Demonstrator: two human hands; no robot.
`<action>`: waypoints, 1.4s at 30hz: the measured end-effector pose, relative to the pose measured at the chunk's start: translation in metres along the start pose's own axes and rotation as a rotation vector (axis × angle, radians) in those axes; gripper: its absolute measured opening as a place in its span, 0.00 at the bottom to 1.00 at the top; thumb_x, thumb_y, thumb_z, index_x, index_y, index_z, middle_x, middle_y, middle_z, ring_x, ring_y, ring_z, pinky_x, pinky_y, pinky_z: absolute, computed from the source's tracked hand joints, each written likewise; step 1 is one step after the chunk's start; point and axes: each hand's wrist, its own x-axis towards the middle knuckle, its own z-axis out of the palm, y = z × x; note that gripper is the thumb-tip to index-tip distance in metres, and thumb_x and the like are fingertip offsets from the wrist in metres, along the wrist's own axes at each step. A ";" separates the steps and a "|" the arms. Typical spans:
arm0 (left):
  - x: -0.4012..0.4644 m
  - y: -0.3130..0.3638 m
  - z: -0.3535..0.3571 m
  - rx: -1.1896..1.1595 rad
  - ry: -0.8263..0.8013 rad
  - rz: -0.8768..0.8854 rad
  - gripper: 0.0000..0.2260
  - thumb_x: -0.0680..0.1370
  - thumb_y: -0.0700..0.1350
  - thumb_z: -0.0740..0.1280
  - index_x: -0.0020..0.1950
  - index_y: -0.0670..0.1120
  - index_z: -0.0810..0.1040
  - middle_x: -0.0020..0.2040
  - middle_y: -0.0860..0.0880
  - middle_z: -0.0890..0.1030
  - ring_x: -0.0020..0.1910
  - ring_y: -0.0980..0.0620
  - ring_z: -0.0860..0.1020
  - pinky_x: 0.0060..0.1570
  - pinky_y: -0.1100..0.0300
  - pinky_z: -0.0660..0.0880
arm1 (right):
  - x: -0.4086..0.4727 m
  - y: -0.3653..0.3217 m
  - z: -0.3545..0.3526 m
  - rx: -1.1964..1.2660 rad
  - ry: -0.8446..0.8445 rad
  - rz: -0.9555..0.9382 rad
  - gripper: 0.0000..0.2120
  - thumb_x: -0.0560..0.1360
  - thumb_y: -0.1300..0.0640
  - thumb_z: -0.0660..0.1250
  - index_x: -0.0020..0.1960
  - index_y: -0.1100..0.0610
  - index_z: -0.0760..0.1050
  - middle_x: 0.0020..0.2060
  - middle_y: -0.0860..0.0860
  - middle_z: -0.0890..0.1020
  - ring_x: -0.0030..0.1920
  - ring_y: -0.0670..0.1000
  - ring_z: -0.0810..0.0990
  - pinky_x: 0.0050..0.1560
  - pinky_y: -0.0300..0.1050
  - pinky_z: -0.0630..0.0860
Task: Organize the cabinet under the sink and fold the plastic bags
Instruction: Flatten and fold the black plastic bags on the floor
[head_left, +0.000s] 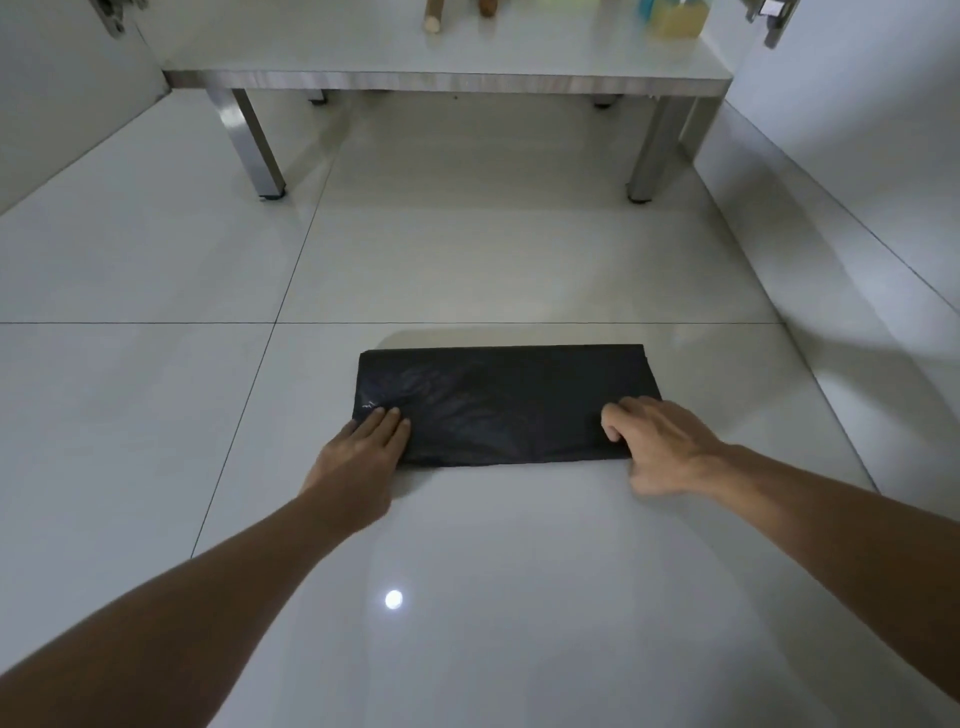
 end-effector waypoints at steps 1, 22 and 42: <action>-0.001 0.003 -0.005 -0.013 0.003 -0.039 0.31 0.65 0.46 0.72 0.67 0.41 0.75 0.68 0.42 0.75 0.68 0.41 0.72 0.67 0.44 0.69 | -0.001 0.000 -0.004 -0.001 -0.036 0.019 0.17 0.64 0.63 0.66 0.48 0.50 0.65 0.43 0.44 0.70 0.44 0.50 0.71 0.42 0.43 0.67; 0.100 0.033 0.005 -0.168 0.012 -0.164 0.33 0.77 0.62 0.35 0.80 0.48 0.42 0.80 0.46 0.42 0.78 0.48 0.40 0.76 0.43 0.41 | 0.099 -0.071 0.031 0.121 0.202 0.314 0.33 0.79 0.35 0.42 0.80 0.48 0.46 0.80 0.53 0.48 0.79 0.57 0.44 0.76 0.65 0.39; 0.069 -0.005 0.029 -0.262 0.054 -0.416 0.37 0.75 0.70 0.36 0.79 0.51 0.41 0.80 0.50 0.44 0.78 0.46 0.43 0.74 0.39 0.45 | 0.062 -0.012 0.043 0.167 0.212 0.498 0.35 0.76 0.30 0.36 0.79 0.44 0.42 0.80 0.49 0.46 0.79 0.54 0.42 0.75 0.66 0.44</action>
